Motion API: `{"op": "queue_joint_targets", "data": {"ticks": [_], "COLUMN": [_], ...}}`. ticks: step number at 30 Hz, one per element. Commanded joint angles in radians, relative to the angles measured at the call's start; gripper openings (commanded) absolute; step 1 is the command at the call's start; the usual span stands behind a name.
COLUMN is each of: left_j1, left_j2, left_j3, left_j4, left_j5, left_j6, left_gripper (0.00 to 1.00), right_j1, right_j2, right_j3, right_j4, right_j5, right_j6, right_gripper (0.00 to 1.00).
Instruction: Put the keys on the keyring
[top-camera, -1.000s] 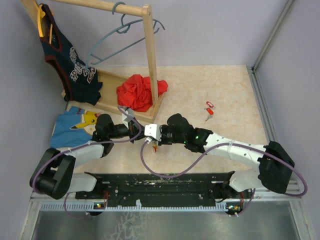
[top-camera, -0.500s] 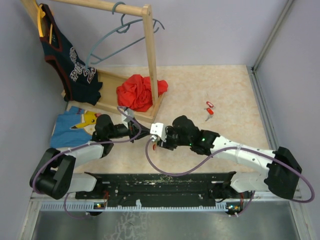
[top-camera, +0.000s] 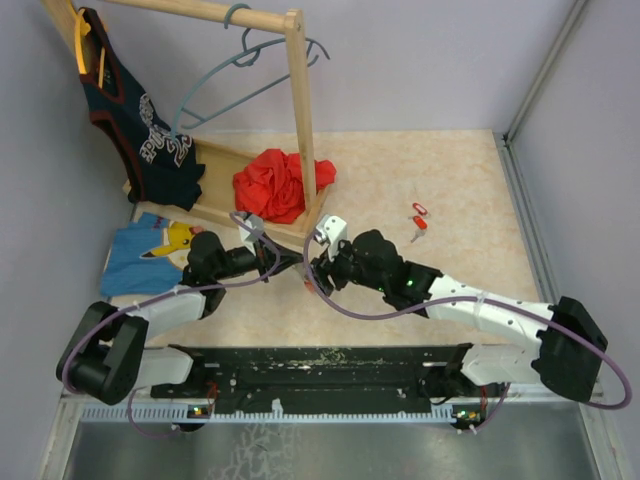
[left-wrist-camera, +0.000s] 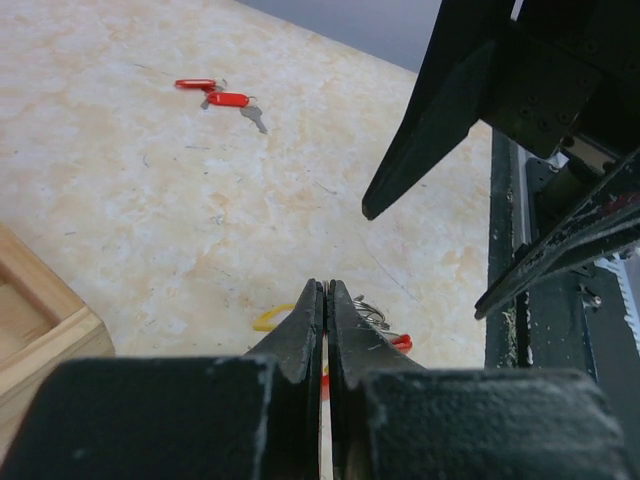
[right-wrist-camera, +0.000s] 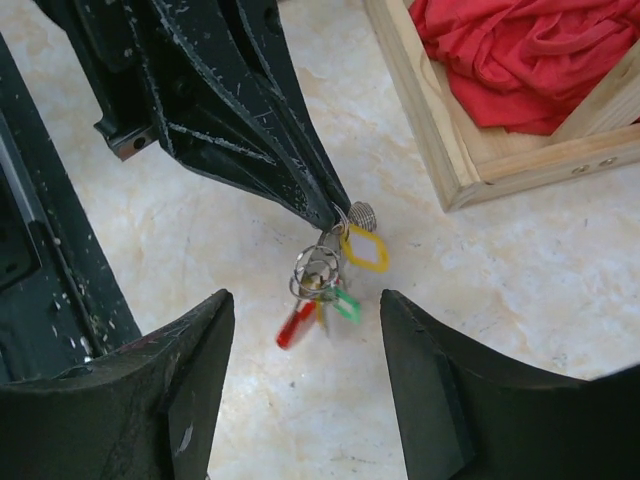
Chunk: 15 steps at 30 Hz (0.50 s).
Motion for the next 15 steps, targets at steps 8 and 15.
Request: {"op": "queue_joint_targets", "data": {"ticks": [8,15], "left_j1": [-0.012,-0.017], "left_j2": [-0.023,-0.022], "left_j3": [-0.011,-0.008], "left_j4": [0.051,0.049], "left_j5": [-0.09,-0.092], "left_j6": [-0.023,-0.026], "left_gripper": [0.01,0.01], "right_j1": [0.014,0.014], "right_j2": [0.115,0.172], "right_j3": [-0.068,-0.101], "right_j4": [0.336,0.403], "right_j5": [0.069,0.055], "right_j6": [0.068,-0.006], "right_gripper": [0.61,0.55]}}
